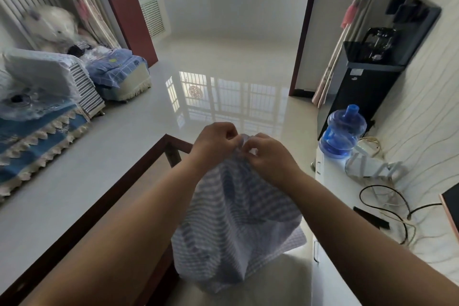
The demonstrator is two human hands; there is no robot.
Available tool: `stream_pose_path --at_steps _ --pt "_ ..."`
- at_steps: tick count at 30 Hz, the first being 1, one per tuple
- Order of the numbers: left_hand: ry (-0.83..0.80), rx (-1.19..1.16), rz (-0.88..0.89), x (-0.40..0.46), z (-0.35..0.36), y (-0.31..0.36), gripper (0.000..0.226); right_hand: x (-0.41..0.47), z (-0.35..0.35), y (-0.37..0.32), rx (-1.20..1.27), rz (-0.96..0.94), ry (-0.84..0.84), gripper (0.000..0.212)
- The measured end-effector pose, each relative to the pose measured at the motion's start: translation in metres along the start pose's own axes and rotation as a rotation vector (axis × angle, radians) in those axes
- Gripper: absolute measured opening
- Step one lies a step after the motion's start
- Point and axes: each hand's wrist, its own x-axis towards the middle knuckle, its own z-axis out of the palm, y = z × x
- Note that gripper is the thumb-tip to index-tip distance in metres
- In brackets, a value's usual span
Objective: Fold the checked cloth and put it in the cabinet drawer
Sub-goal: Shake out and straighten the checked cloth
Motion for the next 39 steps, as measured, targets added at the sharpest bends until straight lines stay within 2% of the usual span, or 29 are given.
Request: stream_pose_path --at_steps 2,5,8,12,15,16,18,22,25,28,32,33,35,38,39 --pt "-0.021 -0.02 0.037 -0.007 -0.003 0.003 0.021 -0.001 -0.008 0.001 0.029 0.014 -0.135 0.008" --pt "-0.091 -0.058 0.076 -0.013 -0.013 0.008 0.016 -0.002 -0.018 -0.004 0.087 -0.056 -0.125 0.007" --pt "-0.151 -0.109 0.11 -0.018 -0.025 0.011 0.011 -0.003 -0.023 -0.011 0.098 -0.102 -0.212 0.006" --pt "-0.147 -0.134 0.113 -0.026 -0.024 0.006 0.016 -0.003 -0.027 -0.018 -0.088 -0.084 -0.238 0.012" --pt "-0.055 -0.238 0.084 -0.032 -0.02 -0.009 0.016 -0.003 -0.031 -0.016 -0.268 -0.143 -0.148 0.015" --pt "-0.055 -0.265 0.043 -0.035 -0.017 -0.019 0.028 -0.003 -0.033 -0.012 -0.292 -0.154 -0.106 0.017" --pt "-0.162 -0.243 -0.053 -0.047 -0.006 -0.035 0.042 -0.002 -0.037 -0.004 -0.314 -0.172 0.012 0.019" --pt "-0.444 -0.2 -0.14 -0.077 0.017 -0.061 0.042 0.012 -0.058 0.021 -0.348 -0.076 0.276 0.02" --pt "-0.519 -0.136 -0.106 -0.092 0.029 -0.074 0.027 0.024 -0.072 0.042 -0.319 0.044 0.399 0.021" --pt "-0.43 0.082 0.06 -0.101 0.044 -0.069 0.019 0.028 -0.076 0.046 -0.274 0.101 0.458 0.023" --pt "-0.126 0.028 0.174 -0.09 0.005 -0.05 0.021 0.025 -0.084 0.063 -0.237 0.209 0.505 0.025" --pt "-0.124 0.004 0.178 -0.088 -0.009 -0.043 0.016 0.025 -0.087 0.072 -0.234 0.249 0.514 0.026" --pt "-0.285 0.065 0.192 -0.088 -0.023 -0.03 0.017 0.026 -0.088 0.084 -0.239 0.305 0.509 0.026" --pt "-0.715 0.374 0.155 -0.099 0.003 -0.035 0.028 0.028 -0.079 0.087 -0.24 0.327 0.527 0.026" --pt "-0.803 0.434 0.121 -0.104 0.016 -0.044 0.031 0.029 -0.077 0.089 -0.235 0.332 0.534 0.026"
